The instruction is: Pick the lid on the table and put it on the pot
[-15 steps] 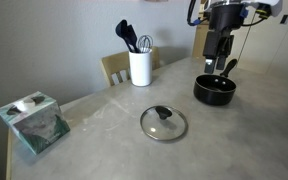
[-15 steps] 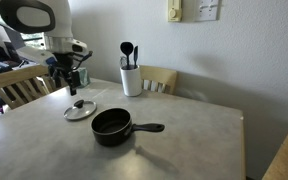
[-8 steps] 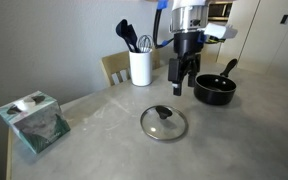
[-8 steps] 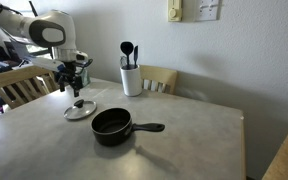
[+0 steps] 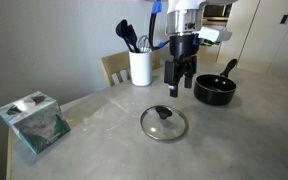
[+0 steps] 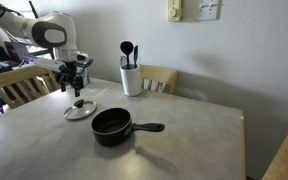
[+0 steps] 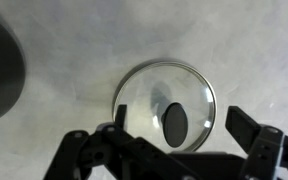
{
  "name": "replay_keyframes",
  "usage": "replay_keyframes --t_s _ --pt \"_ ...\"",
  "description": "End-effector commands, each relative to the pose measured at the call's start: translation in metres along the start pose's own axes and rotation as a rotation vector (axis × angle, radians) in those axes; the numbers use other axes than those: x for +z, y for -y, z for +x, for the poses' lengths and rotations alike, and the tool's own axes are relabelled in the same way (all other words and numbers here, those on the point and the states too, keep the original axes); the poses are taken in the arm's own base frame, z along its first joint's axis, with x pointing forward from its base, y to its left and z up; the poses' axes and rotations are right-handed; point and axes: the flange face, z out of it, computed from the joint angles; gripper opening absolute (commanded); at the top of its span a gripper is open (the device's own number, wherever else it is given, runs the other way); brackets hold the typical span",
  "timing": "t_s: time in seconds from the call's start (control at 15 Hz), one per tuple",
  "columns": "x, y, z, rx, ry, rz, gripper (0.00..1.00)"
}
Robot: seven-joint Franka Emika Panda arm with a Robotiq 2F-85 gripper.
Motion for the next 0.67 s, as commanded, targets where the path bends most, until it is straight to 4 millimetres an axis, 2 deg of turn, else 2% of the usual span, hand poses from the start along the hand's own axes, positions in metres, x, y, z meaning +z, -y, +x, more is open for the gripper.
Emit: replay_keyframes --t_s 0.0,0.6 --pt "0.007 -0.004 0.008 -0.002 0.000 -0.032 1.00" --pt "0.047 0.000 0.059 -0.087 0.007 -0.106 1.00"
